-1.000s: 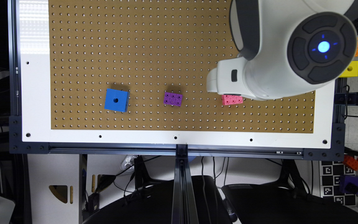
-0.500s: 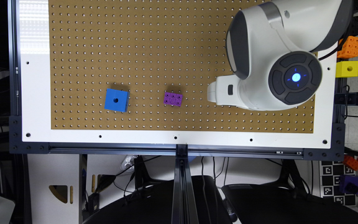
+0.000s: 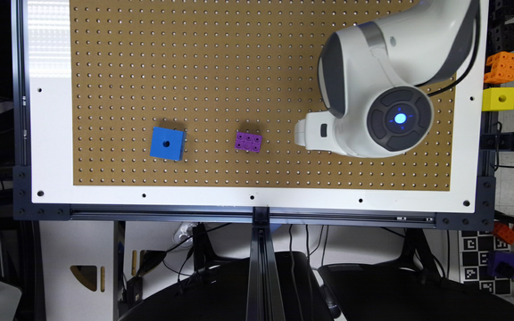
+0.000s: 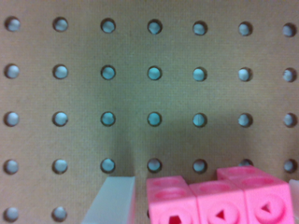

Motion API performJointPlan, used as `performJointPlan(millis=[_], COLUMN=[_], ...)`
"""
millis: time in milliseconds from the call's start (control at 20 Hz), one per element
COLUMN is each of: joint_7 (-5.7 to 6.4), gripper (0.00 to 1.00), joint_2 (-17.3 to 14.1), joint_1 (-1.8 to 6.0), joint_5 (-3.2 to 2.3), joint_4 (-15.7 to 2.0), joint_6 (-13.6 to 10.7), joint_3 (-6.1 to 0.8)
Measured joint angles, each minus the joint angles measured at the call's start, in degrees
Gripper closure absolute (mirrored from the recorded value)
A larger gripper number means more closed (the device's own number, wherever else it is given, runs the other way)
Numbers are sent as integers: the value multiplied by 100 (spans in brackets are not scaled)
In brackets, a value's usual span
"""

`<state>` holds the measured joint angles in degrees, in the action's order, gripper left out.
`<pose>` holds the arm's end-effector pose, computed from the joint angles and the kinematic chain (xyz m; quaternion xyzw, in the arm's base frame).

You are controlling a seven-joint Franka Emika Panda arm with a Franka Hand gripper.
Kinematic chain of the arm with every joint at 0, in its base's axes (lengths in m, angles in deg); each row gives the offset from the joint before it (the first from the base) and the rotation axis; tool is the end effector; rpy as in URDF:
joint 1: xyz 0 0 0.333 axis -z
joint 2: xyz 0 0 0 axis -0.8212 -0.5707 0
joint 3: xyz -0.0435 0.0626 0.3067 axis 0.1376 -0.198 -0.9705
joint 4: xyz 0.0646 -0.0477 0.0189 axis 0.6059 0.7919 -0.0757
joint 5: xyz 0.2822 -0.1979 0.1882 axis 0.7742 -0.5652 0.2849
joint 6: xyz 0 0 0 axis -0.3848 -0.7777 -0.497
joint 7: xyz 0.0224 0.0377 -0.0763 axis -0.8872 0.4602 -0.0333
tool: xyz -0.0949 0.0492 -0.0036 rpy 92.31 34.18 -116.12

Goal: Pick up pink block.

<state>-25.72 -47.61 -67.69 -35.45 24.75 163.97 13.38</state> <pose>0.5951 0.1846 0.1800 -0.9280 0.3714 0.0018 0.0307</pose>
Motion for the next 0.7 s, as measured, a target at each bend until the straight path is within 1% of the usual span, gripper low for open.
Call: performJointPlan(millis=[100,300,350,700], joint_7=[0,0,-1,-1], gripper=[0,0,100,100], joint_2=[-27,-131,-161,-160], joint_1=[-1,-6,-8,-6], joint_5=[0,0,0,0], joint_4=[-19,-191,-243,-242], joint_6=[30,21,14,6], joint_3=[0,0,1,2])
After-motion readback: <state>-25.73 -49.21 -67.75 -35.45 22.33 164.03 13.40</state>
